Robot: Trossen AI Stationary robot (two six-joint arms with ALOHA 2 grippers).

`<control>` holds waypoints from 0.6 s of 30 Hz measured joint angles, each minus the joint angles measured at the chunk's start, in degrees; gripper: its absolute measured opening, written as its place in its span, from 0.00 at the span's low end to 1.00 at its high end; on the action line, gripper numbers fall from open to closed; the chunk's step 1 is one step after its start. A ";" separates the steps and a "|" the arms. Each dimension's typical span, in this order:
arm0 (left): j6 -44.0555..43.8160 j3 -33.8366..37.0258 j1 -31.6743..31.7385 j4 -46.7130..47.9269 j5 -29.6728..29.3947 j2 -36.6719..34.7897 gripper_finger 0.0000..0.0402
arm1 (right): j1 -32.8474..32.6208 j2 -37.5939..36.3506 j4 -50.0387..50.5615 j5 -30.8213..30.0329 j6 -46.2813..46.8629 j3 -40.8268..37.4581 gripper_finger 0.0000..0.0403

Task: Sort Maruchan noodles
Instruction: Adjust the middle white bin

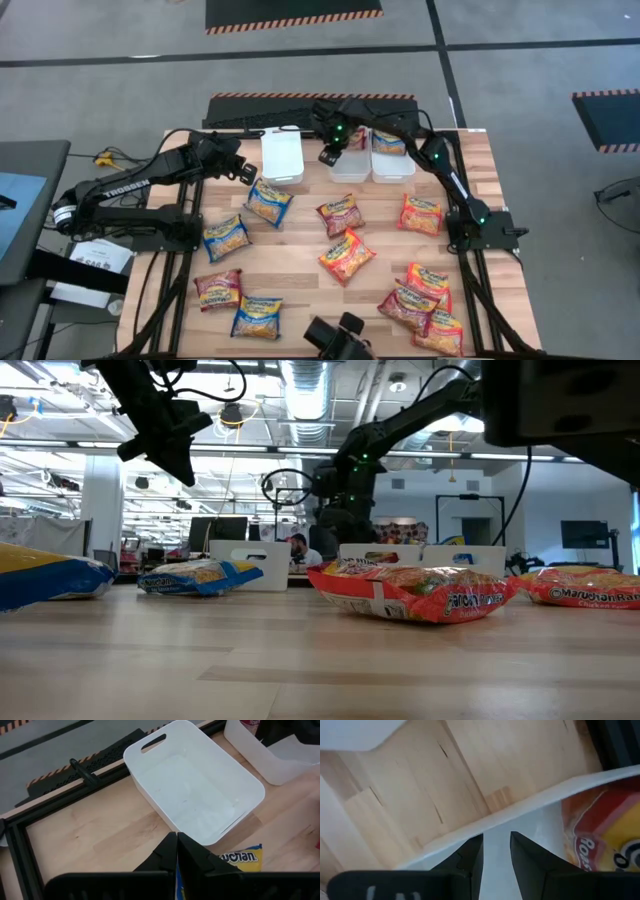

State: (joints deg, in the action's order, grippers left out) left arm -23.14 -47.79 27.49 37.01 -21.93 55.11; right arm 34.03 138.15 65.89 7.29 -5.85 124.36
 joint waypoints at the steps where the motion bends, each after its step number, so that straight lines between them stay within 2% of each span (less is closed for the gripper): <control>1: -0.02 0.00 0.00 0.00 -0.06 0.00 0.00 | -0.14 0.00 -0.51 0.00 0.02 0.00 0.31; 11: -0.01 0.00 0.00 -0.02 -0.95 0.00 0.00 | -1.43 0.00 -3.93 0.05 -0.86 0.00 0.31; 18: -0.02 0.00 0.00 0.00 -0.96 0.00 0.00 | -1.85 0.00 -6.48 0.11 -4.98 0.00 0.31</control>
State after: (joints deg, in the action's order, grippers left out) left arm -23.16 -47.79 27.49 37.01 -22.90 55.11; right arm 32.18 138.15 59.41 7.40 -10.83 124.36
